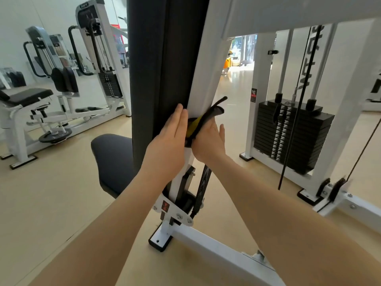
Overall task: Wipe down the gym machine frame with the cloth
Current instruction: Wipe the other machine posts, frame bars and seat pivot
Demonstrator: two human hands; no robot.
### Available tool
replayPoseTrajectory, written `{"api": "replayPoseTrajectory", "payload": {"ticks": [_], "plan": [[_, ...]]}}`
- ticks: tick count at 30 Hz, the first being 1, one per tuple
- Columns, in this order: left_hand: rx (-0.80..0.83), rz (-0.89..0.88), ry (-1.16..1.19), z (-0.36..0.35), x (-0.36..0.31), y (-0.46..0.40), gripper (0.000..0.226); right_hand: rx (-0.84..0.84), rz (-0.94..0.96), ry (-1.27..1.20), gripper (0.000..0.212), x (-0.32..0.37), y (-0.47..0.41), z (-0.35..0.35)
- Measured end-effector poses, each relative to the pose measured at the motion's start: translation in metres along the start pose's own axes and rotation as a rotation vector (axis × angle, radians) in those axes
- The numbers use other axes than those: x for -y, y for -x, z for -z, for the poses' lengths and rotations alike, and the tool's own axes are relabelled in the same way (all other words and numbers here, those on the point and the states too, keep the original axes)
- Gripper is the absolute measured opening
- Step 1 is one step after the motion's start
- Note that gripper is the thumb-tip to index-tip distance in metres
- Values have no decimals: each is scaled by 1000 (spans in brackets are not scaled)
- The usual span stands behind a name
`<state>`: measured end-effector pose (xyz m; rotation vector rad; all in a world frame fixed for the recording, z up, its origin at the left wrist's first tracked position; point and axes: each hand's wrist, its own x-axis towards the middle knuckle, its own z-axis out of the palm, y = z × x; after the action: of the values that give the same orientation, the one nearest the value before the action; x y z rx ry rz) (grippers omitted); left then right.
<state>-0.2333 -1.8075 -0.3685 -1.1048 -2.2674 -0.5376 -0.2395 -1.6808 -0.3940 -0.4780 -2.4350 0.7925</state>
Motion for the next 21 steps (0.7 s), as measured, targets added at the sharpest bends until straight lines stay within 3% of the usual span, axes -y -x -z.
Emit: {"api": "replayPoseTrajectory", "payload": {"ticks": [6,12,16,21], "plan": [[72,-46,-45,4,6,-1,70,-5,1,-13,72,5,-4,7],[26,-128,-1,4,-8,8,64,-31,331,5,42,-32,50,39],[75,-273,96,-16,-37,19,57,-98,116,-95,38,-44,81,63],[165,-335,317,-52,-101,31,54,-137,-99,-14,32,-92,140,100]]}}
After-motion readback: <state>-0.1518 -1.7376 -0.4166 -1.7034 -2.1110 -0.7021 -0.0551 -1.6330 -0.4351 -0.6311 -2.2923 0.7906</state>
